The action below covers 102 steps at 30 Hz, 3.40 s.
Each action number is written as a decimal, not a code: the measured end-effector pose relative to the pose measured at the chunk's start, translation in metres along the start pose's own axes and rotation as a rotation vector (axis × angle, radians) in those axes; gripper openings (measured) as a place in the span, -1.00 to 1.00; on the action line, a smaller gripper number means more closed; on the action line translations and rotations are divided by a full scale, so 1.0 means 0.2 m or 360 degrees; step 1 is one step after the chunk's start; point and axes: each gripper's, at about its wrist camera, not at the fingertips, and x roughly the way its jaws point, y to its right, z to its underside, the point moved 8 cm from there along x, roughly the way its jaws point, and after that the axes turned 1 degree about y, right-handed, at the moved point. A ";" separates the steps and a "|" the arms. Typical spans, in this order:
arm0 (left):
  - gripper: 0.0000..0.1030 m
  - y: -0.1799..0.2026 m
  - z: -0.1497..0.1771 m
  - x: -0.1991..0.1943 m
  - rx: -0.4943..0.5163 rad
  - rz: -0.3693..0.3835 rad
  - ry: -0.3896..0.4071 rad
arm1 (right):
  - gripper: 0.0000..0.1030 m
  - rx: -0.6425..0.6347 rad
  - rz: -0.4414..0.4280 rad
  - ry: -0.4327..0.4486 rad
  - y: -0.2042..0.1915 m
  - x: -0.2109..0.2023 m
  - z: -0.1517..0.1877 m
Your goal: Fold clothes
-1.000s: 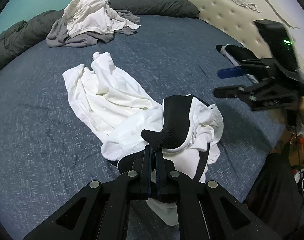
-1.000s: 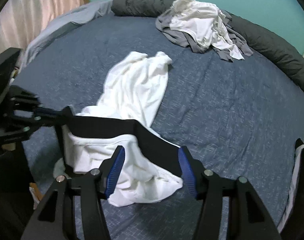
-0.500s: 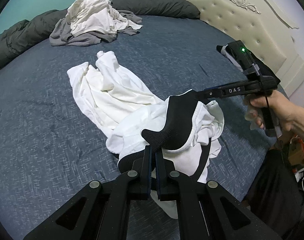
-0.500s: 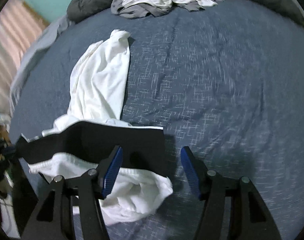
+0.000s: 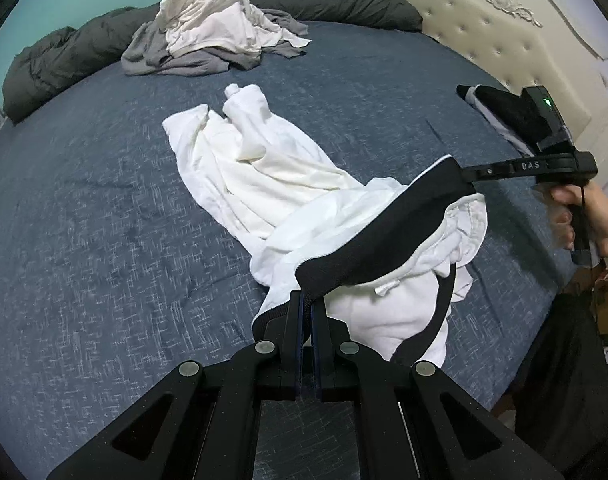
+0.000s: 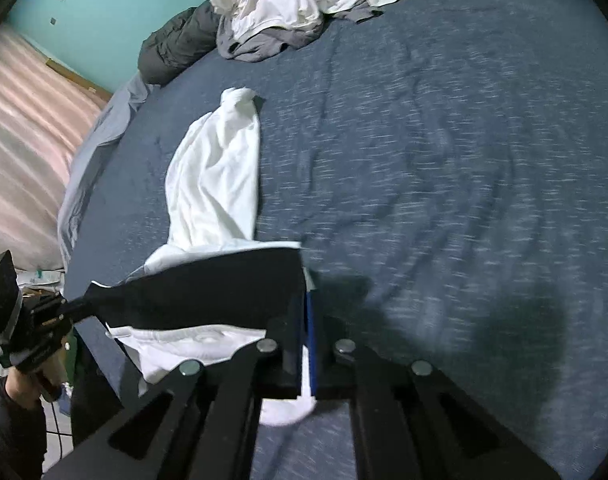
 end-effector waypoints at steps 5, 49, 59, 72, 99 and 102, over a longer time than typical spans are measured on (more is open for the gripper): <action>-0.94 0.02 0.00 0.01 -0.0007 -0.0006 0.0005 | -0.98 -0.0006 0.0056 -0.0032 0.04 -0.02 0.05; -0.64 0.07 -0.07 0.01 -0.0035 -0.0012 0.0071 | -0.95 -0.0731 0.0414 0.0049 -0.31 0.01 -0.03; 0.03 0.11 -0.01 0.08 -0.0110 0.0027 0.0027 | -0.95 -0.0624 0.0496 0.0098 -0.18 -0.08 -0.05; 0.03 0.09 -0.06 0.20 -0.0203 -0.0012 0.0024 | -0.95 -0.0621 0.0488 0.0120 -0.17 -0.10 0.00; -0.67 0.08 -0.05 0.20 -0.0110 -0.0020 0.0043 | 0.15 -0.0650 0.0617 -0.0099 -0.01 0.24 -0.01; -0.77 0.07 -0.05 0.22 -0.0120 -0.0007 0.0028 | -0.22 -0.0639 0.0551 -0.0146 -0.01 0.28 0.00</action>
